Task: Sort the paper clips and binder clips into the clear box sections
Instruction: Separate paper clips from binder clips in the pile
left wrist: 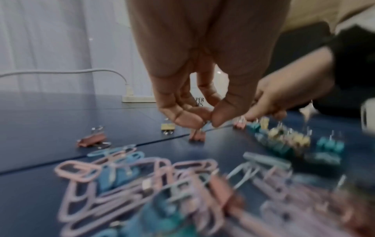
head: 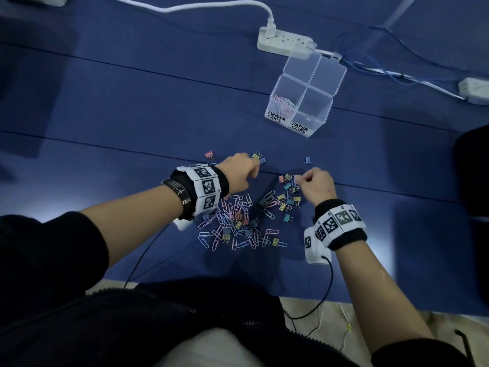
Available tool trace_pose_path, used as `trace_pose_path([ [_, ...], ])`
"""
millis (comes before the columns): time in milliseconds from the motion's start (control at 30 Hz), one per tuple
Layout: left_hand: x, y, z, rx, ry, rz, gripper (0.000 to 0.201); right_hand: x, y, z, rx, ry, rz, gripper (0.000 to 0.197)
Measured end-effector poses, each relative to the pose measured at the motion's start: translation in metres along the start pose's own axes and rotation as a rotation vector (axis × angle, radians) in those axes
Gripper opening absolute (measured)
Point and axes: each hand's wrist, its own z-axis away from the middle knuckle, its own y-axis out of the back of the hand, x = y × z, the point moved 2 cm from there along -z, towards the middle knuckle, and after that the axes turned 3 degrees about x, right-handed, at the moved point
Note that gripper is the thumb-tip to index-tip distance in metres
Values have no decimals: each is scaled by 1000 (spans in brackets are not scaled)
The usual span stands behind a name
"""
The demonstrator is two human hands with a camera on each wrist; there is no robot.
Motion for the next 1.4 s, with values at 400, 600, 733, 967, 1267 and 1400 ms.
trace_pose_path([
  [400, 36, -8, -2, -84, 121, 256, 34, -3, -6, 17, -59, 61, 157, 20],
  [600, 45, -31, -4, -166, 114, 142, 35, 16, 3, 20, -10, 82, 183, 16],
  [733, 47, -42, -7, -121, 79, -123, 56, 22, 0, 23, 27, 131, 148, 9],
  [967, 40, -47, -10, -93, 10, -377, 42, 39, 7, 25, 86, -29, -375, 23],
  [1267, 29, -11, -7, 13, -2, 273, 14, 42, 36, 40, -269, -279, -1323, 11],
  [1400, 29, -2, -8, 9, 168, 862, 35, 46, 48, 50, -313, -273, -1384, 16],
])
